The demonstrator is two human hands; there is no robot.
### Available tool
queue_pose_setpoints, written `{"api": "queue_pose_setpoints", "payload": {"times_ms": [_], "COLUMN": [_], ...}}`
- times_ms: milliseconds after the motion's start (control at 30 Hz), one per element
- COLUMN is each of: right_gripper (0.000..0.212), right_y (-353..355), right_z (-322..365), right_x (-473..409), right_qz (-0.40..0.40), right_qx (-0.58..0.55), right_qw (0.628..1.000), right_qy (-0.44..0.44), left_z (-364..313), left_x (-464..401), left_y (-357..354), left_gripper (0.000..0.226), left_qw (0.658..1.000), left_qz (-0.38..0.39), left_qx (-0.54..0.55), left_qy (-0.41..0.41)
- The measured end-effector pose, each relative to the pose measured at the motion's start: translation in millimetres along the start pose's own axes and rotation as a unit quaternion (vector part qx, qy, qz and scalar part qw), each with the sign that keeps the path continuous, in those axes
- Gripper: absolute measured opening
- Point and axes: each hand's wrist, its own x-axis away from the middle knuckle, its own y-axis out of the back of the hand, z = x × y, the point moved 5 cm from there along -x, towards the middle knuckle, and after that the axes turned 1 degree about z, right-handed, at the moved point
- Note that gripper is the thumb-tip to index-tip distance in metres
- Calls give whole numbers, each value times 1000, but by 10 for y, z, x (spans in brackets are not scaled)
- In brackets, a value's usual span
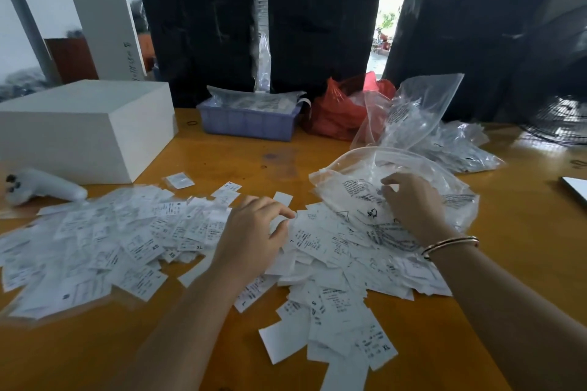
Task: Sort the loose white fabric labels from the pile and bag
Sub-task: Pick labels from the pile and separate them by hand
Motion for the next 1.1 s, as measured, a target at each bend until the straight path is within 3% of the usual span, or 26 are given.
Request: {"api": "queue_pose_setpoints", "payload": {"times_ms": [100,167,267,367,467,533,633,700,767,867,967,1033,1100], "right_gripper": [24,18,24,39,29,24,30,32,31,36,40,37,29], "right_y": [-155,-172,-172,-163,11,102,72,-7,-89,-183,-224,-246,-255], "right_z": [-57,-72,-64,-87,30,168,428,577,688,812,846,821,764], "right_x": [-33,-48,-83,-58,20,133,413,611,753,850,851,819,791], "right_qz": [144,156,97,41,-67,-80,20,85,131,189,204,191,161], "right_qx": [103,123,95,-6,-151,-291,-511,-573,-585,-575,-571,-535,-438], "right_qw": [984,979,990,999,986,953,859,815,800,795,794,822,884], "right_qy": [-34,-42,-31,-35,2,17,6,-6,0,37,47,40,42], "left_z": [-19,-12,-9,-15,-32,-49,-28,-30,-58,-92,-55,-10,56], "left_x": [17,17,16,18,-2,-16,-7,9,28,33,26,20,14], "left_y": [-29,-36,-31,-31,-27,-11,-21,-42,-76,-108,-124,-133,-132], "left_gripper": [17,16,15,16,16,15,12,13,37,55,33,13,11], "left_qw": [1000,1000,1000,1000,999,997,975,946,920,905,889,890,884], "left_qz": [18,25,22,23,19,11,26,55,90,123,123,101,63], "left_qx": [7,8,13,19,30,76,211,302,360,385,413,411,420], "left_qy": [-4,-5,-8,-8,-8,13,69,106,124,134,152,167,197]}}
